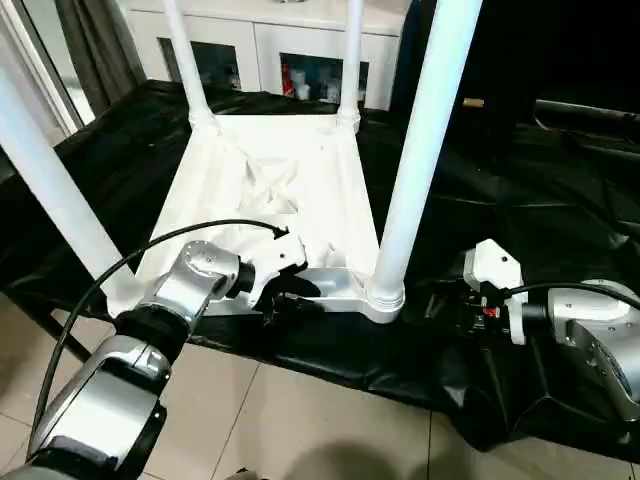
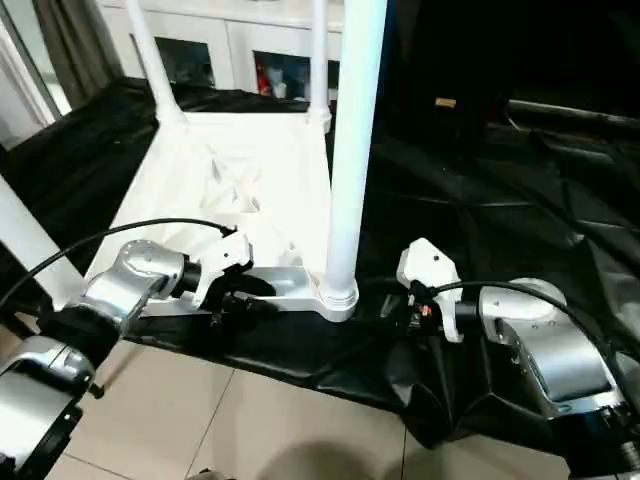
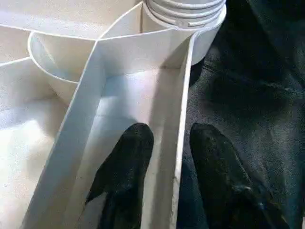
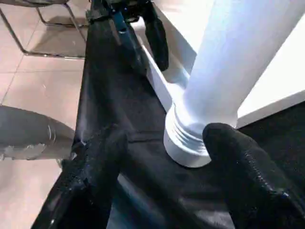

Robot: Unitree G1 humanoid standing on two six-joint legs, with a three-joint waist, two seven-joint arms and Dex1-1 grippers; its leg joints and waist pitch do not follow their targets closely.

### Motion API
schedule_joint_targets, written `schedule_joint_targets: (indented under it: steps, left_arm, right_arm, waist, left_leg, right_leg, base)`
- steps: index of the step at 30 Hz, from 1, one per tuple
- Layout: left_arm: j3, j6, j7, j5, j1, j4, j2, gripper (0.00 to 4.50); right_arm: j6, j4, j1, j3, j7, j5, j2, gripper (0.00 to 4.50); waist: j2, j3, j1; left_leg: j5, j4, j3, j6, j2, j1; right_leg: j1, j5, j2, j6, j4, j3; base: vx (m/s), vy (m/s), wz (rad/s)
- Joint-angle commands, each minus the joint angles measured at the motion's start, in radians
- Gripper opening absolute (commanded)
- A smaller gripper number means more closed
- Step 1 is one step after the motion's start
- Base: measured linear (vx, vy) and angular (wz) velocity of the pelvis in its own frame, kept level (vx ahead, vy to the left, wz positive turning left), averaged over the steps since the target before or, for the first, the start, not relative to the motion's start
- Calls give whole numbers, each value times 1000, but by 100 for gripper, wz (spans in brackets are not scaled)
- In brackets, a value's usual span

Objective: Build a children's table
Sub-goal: Rotate table base, then rotate leg to tighten

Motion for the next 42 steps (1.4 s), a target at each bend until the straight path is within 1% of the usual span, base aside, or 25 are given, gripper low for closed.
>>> schedule_joint_targets:
  steps: [1, 2, 6, 7, 10, 14, 15, 16, 17, 18, 19, 20, 22, 23, 24, 25, 28, 30, 33, 36, 37, 38, 40, 41, 42]
  left_arm:
    - [8, -15, -5, 18, -12, 18, -3, 120]
    - [16, -18, -1, 15, -15, 26, -8, 108]
    - [34, -36, 1, 6, -27, 53, -20, 97]
    - [35, -44, 1, 6, -30, 61, -23, 74]
    - [38, -60, -2, 10, -35, 82, -30, 59]
    - [37, -76, -9, 17, -29, 93, -35, 21]
    - [38, -78, -13, 19, -26, 96, -36, 16]
    - [47, -77, -21, 12, -20, 91, -36, 12]
    - [47, -77, -21, 12, -20, 91, -36, 12]
    - [54, -73, -26, 4, -16, 84, -36, 3]
    - [59, -68, -33, -3, -10, 71, -33, 0]
    - [64, -65, -41, -9, -4, 59, -30, 0]
    - [74, -37, -67, -34, 32, -23, -18, 0]
    - [76, -30, -72, -40, 41, -44, -15, 0]
    - [79, -5, -80, -54, 67, -103, -9, 0]
    - [81, 12, -85, -60, 91, -152, -5, 0]
    - [80, 17, -83, -57, 107, -178, -4, 0]
    - [79, 26, -84, -53, 116, -191, -4, 0]
    - [75, 34, -80, -42, 124, -203, -3, 0]
    - [72, 50, -76, -37, 129, -225, 0, 0]
    - [72, 50, -76, -37, 129, -225, 0, 0]
    - [70, 56, -77, -34, 132, -234, 1, 0]
    - [69, 59, -77, -32, 133, -238, 2, 0]
    - [68, 60, -75, -28, 134, -237, 3, 0]
    - [67, 57, -73, -26, 134, -234, 3, 0]
  right_arm:
    - [7, -13, -1, 6, 0, 1, -8, 301]
    - [8, -12, -3, 7, -1, 1, -7, 301]
    - [11, -11, -10, 14, -7, 2, -2, 301]
    - [13, -11, -11, 15, -7, 2, -1, 301]
    - [13, -10, -11, 18, -10, -1, 3, 301]
    - [11, -9, -7, 17, -14, -2, 6, 301]
    - [6, -8, -5, 16, -16, -2, 8, 301]
    - [-24, -2, 1, 8, -37, -9, 20, 301]
    - [-24, -2, 1, 8, -37, -9, 20, 301]
    - [-50, 5, 5, -3, -58, -13, 33, 301]
    - [-60, 13, 9, -23, -84, -3, 55, 328]
    - [-67, 20, 14, -42, -109, 8, 75, 335]
    - [-86, 37, 43, -69, -157, 16, 110, 340]
    - [-94, 40, 51, -69, -163, 12, 114, 353]
    - [-107, 57, 68, -58, -185, -6, 124, 368]
    - [-122, 82, 76, -38, -215, -33, 138, 376]
    - [-142, 112, 66, -24, -257, -59, 165, 385]
    - [-151, 133, 49, -16, -280, -77, 193, 410]
    - [-156, 167, 16, -4, -290, -78, 226, 410]
    - [-170, 192, -2, -3, -291, -66, 244, 410]
    - [-170, 192, -2, -3, -291, -66, 244, 410]
    - [-178, 201, -8, 2, -284, -72, 248, 410]
    - [-184, 205, -9, 3, -283, -76, 250, 410]
    - [-189, 214, -11, 1, -282, -75, 254, 395]
    - [-190, 218, -12, 4, -278, -77, 253, 395]
  waist:
    - [-3, -69, 2]
    - [-5, -69, 1]
    - [-4, -71, 3]
    - [-2, -69, 4]
    - [-2, -68, 4]
    - [-2, -69, 4]
    - [-2, -68, 4]
    - [-7, -69, 3]
    - [-6, -69, 3]
    - [-7, -71, 1]
    - [-14, -71, 0]
    - [-11, -72, -1]
    - [-13, -72, 0]
    - [-12, -73, -1]
    - [-15, -72, -1]
    - [-13, -70, -1]
    - [-12, -69, -3]
    - [-9, -68, -6]
    - [-6, -68, -8]
    - [-4, -71, -8]
    - [-4, -72, -8]
    - [-11, -72, -8]
    - [-8, -71, -9]
    - [-9, -71, -8]
    - [-9, -71, -9]
  left_leg:
    - [-248, -63, -14, 39, 20, 11]
    - [-247, -63, -14, 39, 19, 10]
    - [-232, -62, -13, 45, 19, 11]
    - [-236, -62, -13, 45, 19, 11]
    - [-249, -63, -13, 42, 19, 11]
    - [-251, -63, -14, 40, 19, 12]
    - [-252, -64, -14, 40, 19, 11]
    - [-247, -64, -15, 41, 20, 10]
    - [-241, -64, -15, 40, 20, 9]
    - [-228, -64, -16, 40, 19, 6]
    - [-225, -63, -14, 42, 18, 6]
    - [-211, -62, -14, 47, 17, 5]
    - [-195, -63, -14, 56, 21, 6]
    - [-191, -64, -13, 54, 23, 7]
    - [-188, -65, -13, 56, 25, 8]
    - [-188, -64, -11, 58, 23, 7]
    - [-199, -64, -10, 53, 20, 7]
    - [-209, -66, -11, 47, 21, 7]
    - [-226, -67, -10, 39, 20, 11]
    - [-205, -66, -11, 42, 21, 9]
    - [-200, -65, -10, 43, 21, 10]
    - [-190, -64, -9, 50, 20, 9]
    - [-187, -63, -9, 53, 20, 7]
    - [-188, -63, -9, 55, 20, 8]
    - [-189, -63, -9, 55, 19, 8]
  right_leg:
    - [54, -213, -47, -223, -82, 37]
    - [55, -212, -47, -223, -82, 37]
    - [55, -188, -47, -230, -80, 37]
    - [55, -189, -47, -233, -80, 37]
    - [55, -207, -48, -229, -82, 37]
    - [56, -226, -49, -221, -84, 37]
    - [55, -229, -48, -220, -85, 37]
    - [57, -232, -49, -216, -84, 36]
    - [56, -227, -51, -216, -83, 37]
    - [57, -211, -51, -217, -80, 36]
    - [57, -205, -50, -217, -80, 36]
    - [57, -188, -52, -221, -78, 37]
    - [55, -171, -53, -231, -74, 38]
    - [55, -165, -53, -235, -73, 38]
    - [54, -157, -53, -241, -70, 38]
    - [52, -162, -52, -243, -73, 38]
    - [50, -189, -50, -233, -76, 37]
    - [49, -205, -51, -226, -77, 38]
    - [48, -216, -49, -217, -79, 39]
    - [51, -156, -48, -231, -72, 39]
    - [51, -142, -48, -236, -70, 40]
    - [53, -126, -47, -240, -68, 40]
    - [53, -131, -48, -240, -69, 39]
    - [53, -139, -49, -238, -69, 40]
    - [53, -144, -48, -236, -70, 40]
  base:
    - [0, 0, 0]
    - [0, 0, 0]
    - [0, 0, 0]
    - [0, 0, 0]
    - [0, 0, 0]
    - [0, 0, 0]
    - [0, 0, 0]
    - [0, 0, 0]
    - [0, 0, 0]
    - [0, 0, 0]
    - [0, 0, 0]
    - [0, 0, 0]
    - [0, 0, 0]
    - [0, 0, 0]
    - [0, 0, 0]
    - [0, 0, 0]
    - [0, 0, 0]
    - [0, 0, 0]
    - [0, 0, 0]
    - [0, 0, 0]
    - [0, 0, 0]
    - [0, 0, 0]
    - [0, 0, 0]
    - [0, 0, 0]
    - [0, 0, 0]
